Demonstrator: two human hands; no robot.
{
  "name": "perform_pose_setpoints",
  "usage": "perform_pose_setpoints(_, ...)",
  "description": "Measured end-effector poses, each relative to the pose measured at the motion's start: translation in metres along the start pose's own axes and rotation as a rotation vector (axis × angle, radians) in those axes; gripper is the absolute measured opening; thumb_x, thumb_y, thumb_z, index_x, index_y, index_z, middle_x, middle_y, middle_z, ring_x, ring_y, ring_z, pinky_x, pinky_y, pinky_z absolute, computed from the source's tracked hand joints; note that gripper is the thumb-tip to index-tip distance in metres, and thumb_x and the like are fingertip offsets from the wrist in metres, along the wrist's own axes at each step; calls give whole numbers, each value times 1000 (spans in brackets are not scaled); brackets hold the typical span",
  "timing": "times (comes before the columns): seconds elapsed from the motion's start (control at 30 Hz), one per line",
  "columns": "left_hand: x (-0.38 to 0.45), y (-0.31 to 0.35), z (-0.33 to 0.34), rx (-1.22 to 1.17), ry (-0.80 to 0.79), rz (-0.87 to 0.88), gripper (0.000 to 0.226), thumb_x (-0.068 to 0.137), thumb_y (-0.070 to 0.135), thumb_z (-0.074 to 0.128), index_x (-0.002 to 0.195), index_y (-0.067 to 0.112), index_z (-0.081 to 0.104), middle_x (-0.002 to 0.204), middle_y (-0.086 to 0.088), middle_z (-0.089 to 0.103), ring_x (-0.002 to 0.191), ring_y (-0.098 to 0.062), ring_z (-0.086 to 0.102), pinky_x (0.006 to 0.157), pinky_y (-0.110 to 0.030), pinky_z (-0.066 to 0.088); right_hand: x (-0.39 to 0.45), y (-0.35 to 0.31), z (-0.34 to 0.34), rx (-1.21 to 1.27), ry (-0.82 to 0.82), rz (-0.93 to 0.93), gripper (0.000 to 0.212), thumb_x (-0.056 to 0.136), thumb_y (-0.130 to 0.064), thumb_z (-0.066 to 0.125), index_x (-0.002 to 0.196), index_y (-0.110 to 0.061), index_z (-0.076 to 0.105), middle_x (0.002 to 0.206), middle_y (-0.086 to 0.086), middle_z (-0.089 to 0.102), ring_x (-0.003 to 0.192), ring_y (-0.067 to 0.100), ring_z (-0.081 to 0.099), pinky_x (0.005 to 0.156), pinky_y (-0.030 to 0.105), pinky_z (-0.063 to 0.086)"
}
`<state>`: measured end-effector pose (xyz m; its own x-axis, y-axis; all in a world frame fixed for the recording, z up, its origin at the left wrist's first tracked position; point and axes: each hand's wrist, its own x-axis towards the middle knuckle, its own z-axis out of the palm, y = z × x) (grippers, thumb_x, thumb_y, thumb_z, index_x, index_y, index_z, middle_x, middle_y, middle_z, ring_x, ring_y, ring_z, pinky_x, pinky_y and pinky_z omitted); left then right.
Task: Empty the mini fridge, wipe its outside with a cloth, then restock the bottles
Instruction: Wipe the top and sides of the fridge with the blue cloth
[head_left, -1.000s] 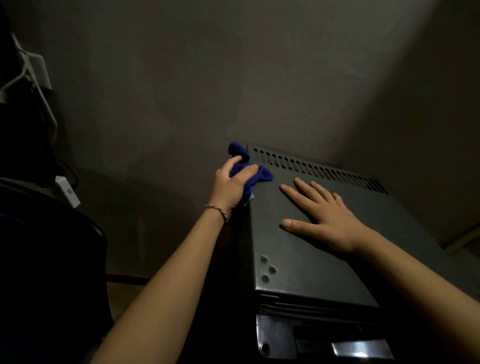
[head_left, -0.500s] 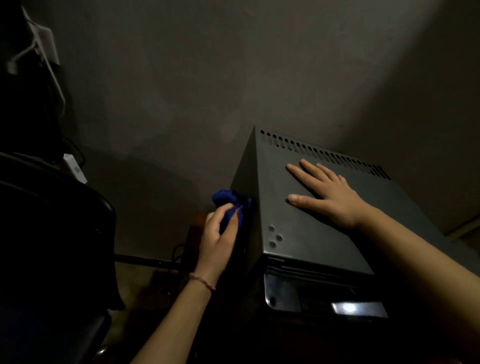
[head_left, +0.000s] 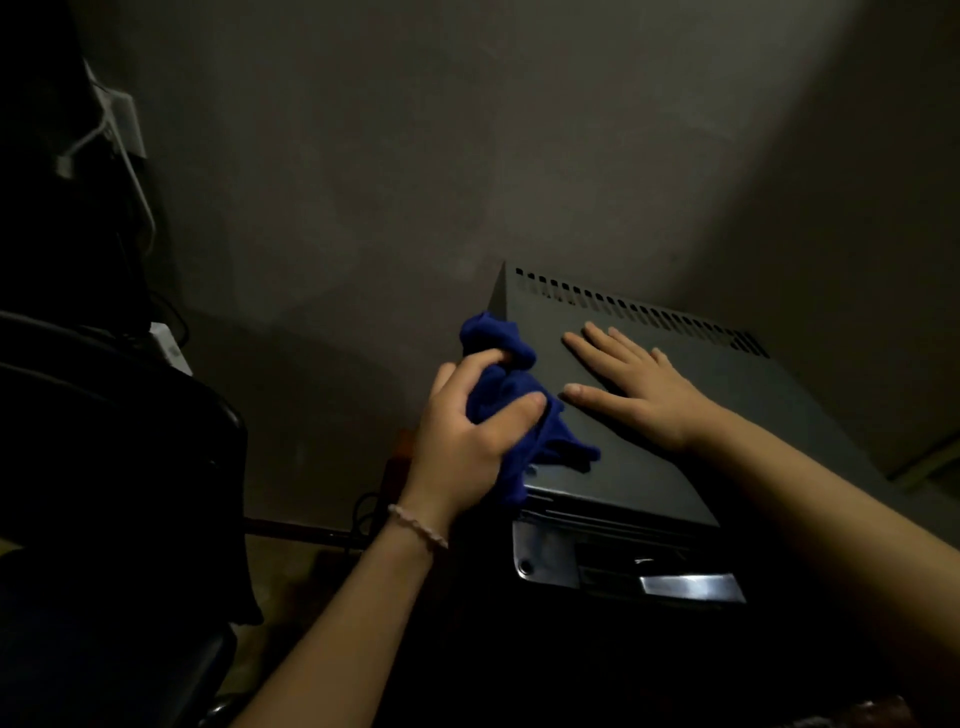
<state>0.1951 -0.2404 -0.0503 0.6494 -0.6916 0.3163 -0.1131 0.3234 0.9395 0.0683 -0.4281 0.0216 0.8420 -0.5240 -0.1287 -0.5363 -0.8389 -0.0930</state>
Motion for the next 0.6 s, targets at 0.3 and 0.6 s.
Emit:
perform_pose_setpoints(0.3,93,-120,-4,-160,-5,-303,66,69,75,61,124,40,59,140,-8,51,127,-23,54,109,-44,42,50,-66,1,21,-39,-19,77,89,-80,22,156,-48,0,166,-15,-10,153,11,-12,119,59,-8)
perform_pose_setpoints(0.6,0,-180,-22,-84,50,-470,35,103,24,48,137,13,52,141,-8,48,130,-21,48,83,-12,39,60,-68,3,-39,-16,8,72,93,-73,35,154,-51,4,167,-11,-8,154,17,-8,119,62,-3)
